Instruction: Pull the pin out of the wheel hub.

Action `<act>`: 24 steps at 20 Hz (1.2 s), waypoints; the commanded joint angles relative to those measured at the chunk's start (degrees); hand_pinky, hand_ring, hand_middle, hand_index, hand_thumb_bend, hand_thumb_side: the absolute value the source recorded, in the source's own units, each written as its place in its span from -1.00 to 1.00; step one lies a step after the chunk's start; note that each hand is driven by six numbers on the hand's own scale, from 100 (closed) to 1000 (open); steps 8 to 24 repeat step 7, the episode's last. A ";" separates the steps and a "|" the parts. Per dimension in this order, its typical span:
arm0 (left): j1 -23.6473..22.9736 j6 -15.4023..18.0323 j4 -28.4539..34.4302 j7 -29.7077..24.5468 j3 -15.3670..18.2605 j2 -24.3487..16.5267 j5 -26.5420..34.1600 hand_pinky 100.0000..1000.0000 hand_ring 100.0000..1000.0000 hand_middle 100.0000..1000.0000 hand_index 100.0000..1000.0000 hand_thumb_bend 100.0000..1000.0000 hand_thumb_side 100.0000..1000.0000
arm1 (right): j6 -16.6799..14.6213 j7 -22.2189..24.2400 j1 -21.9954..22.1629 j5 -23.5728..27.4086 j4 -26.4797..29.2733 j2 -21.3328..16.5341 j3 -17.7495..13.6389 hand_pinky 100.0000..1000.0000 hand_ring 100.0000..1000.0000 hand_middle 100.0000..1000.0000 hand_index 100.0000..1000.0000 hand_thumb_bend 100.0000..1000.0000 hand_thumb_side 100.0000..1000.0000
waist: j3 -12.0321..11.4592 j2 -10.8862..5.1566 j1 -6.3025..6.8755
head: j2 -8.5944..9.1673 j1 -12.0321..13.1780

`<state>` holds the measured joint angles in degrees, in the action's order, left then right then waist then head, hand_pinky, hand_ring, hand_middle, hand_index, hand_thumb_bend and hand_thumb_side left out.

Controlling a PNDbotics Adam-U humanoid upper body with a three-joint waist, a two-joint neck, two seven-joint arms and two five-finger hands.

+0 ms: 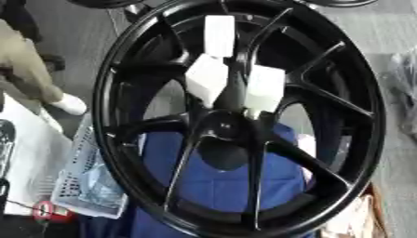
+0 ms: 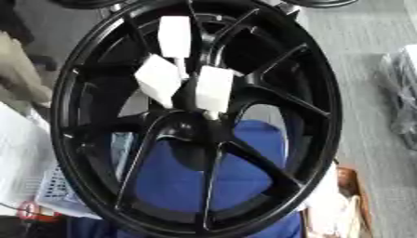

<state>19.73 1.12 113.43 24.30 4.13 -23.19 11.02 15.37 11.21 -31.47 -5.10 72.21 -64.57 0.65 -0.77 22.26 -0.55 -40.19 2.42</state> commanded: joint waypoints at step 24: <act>0.77 0.24 1.16 -0.21 0.44 -0.65 -0.09 0.67 0.31 0.24 0.37 -0.85 0.18 | -3.78 -5.96 -2.74 6.97 10.36 0.11 -1.45 0.45 0.53 0.50 0.60 -0.73 -0.31 | -0.07 -1.70 -0.25 | 0.28 0.56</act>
